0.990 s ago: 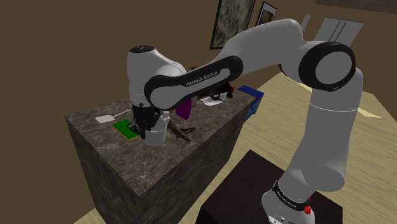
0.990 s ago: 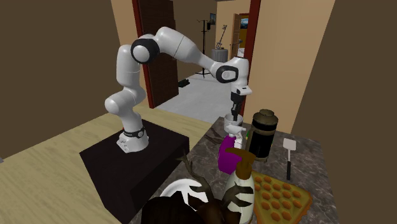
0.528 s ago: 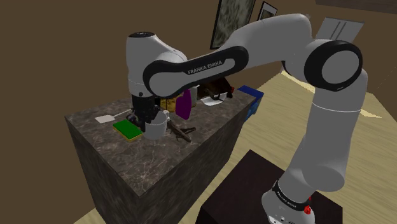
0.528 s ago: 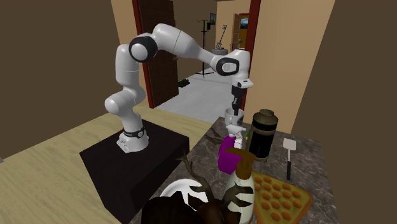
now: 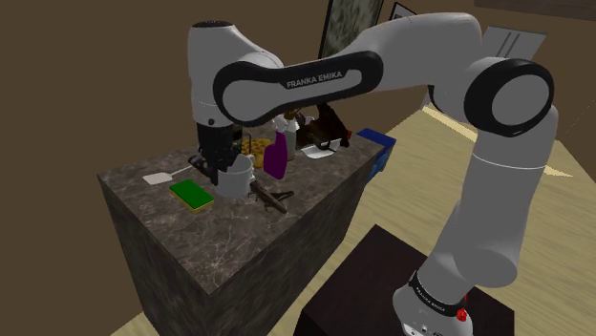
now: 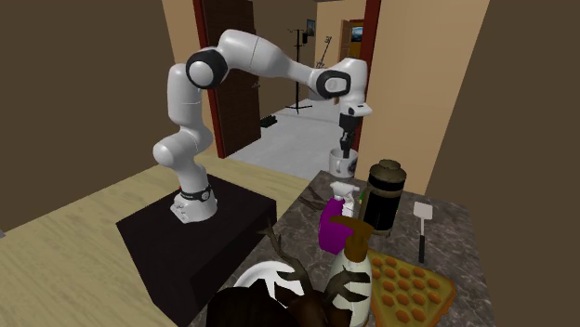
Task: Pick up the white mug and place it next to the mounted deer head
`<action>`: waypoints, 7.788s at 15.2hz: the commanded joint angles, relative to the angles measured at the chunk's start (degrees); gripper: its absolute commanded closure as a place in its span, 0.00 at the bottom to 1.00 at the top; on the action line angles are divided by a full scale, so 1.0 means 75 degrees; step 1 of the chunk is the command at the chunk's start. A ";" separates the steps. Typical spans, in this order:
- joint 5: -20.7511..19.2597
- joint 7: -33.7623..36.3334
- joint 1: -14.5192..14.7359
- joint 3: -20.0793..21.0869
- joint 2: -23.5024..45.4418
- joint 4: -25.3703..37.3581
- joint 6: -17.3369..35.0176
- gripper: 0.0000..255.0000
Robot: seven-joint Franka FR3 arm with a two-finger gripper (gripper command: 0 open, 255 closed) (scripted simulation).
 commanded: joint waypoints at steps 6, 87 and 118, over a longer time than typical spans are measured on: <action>0.0070 -0.0081 0.0021 0.0029 -0.0091 0.0606 -0.0686 1.00; 0.1126 -0.6478 -0.3044 -0.3098 -0.3694 -0.2101 -0.1053 1.00; 0.1059 -0.6352 -0.3064 -0.3096 -0.3084 -0.4703 0.2158 1.00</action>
